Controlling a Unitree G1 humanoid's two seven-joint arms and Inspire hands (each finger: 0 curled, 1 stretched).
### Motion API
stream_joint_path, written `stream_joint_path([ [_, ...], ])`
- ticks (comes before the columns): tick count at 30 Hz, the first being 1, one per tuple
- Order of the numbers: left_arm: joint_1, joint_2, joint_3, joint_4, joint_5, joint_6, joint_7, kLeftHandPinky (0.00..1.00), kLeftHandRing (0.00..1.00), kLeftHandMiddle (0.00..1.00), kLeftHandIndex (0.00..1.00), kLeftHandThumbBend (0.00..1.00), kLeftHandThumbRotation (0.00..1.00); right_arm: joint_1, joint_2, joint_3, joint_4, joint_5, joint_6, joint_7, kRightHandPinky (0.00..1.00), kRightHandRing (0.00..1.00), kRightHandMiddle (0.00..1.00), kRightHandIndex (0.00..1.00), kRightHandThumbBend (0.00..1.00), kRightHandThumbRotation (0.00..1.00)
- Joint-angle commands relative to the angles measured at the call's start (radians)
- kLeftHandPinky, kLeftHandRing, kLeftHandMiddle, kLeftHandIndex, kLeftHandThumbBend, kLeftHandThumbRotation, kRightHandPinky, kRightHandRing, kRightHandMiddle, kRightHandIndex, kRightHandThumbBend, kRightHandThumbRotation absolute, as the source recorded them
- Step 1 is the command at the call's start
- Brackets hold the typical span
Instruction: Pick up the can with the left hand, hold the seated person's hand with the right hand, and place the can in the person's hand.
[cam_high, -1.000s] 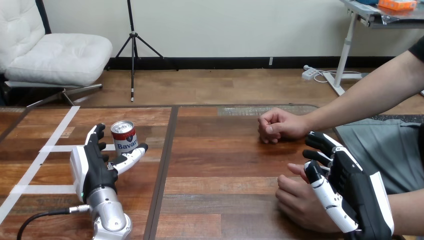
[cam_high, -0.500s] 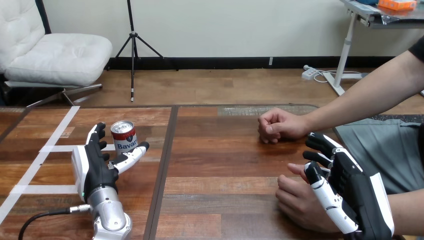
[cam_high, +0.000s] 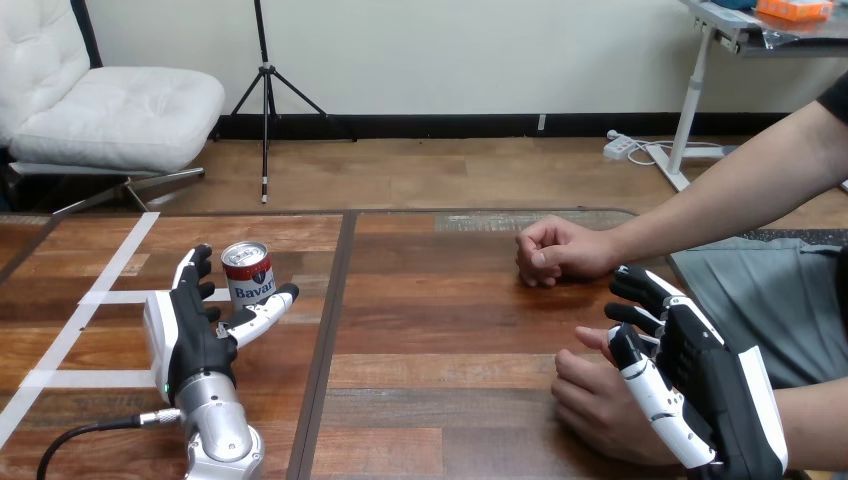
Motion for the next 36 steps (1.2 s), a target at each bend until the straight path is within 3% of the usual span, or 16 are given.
stream_joint_path([
  [1,-0.075,0.013,0.006,-0.015,-0.001,-0.015,-0.006,0.76,0.84,0.87,0.86,0.74,0.04,-0.036,-0.01,0.001,-0.058,0.005,-0.005,-0.005,0.71,0.8,0.84,0.83,0.54,0.65],
  [36,-0.104,0.003,-0.002,0.003,0.005,0.011,0.005,0.7,0.76,0.76,0.76,0.72,0.0,-0.038,-0.011,0.002,-0.053,0.005,-0.018,-0.004,0.72,0.8,0.85,0.83,0.52,0.64],
])
